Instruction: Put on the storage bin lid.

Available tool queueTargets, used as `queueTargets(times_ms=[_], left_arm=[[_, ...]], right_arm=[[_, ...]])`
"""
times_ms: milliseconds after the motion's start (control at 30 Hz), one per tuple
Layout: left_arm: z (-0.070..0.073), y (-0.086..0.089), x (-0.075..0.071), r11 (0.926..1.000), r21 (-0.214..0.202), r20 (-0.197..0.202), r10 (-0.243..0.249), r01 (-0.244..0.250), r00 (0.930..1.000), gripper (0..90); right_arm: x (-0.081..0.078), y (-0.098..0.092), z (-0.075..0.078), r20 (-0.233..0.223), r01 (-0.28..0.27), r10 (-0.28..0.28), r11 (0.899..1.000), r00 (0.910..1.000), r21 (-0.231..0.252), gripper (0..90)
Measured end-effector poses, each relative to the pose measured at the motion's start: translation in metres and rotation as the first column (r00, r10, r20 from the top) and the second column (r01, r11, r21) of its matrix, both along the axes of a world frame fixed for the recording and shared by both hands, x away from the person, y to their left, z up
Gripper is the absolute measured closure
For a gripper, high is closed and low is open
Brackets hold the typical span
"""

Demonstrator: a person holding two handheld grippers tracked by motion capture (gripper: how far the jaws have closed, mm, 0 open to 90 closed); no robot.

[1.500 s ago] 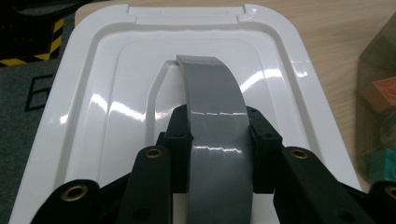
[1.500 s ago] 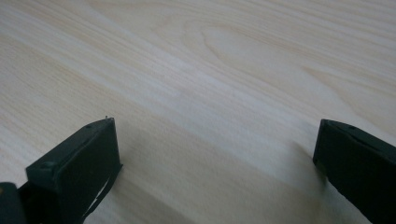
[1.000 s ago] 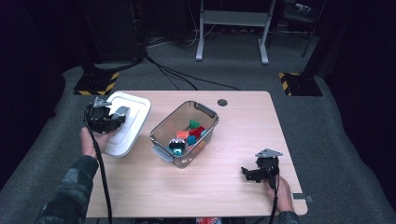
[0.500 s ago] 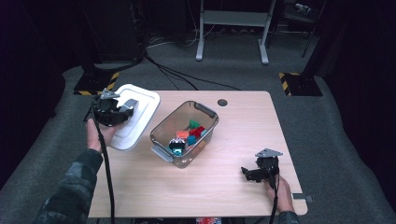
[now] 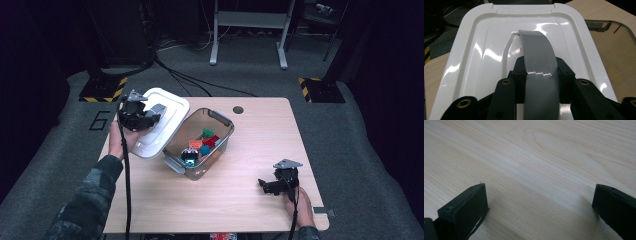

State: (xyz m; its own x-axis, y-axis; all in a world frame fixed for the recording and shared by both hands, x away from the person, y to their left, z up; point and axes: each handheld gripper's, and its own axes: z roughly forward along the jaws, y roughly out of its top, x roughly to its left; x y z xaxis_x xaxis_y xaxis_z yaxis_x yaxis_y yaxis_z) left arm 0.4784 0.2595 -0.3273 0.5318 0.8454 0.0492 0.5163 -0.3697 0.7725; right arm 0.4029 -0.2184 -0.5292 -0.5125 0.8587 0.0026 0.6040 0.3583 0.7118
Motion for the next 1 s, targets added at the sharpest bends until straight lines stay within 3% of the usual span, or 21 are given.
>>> queueTargets(times_ms=[267,433,1000], left_arm=[[0.000,-0.032,0.003,0.9984,-0.001,-0.007,-0.056,0.056,0.9984,67.4],[-0.005,-0.051,0.006,0.9958,0.010,-0.031,-0.091,0.091,0.9954,67.4],[-0.026,-0.095,0.016,0.9914,-0.004,-0.096,-0.131,0.131,0.9868,67.4]], right_arm=[[0.000,0.000,0.000,0.000,0.000,0.000,1.000,1.0000,0.000,0.0],[0.000,0.000,0.000,0.000,0.000,0.000,1.000,1.0000,0.000,0.0],[0.000,0.000,0.000,0.000,-0.001,0.001,1.000,1.0000,-0.001,0.0]])
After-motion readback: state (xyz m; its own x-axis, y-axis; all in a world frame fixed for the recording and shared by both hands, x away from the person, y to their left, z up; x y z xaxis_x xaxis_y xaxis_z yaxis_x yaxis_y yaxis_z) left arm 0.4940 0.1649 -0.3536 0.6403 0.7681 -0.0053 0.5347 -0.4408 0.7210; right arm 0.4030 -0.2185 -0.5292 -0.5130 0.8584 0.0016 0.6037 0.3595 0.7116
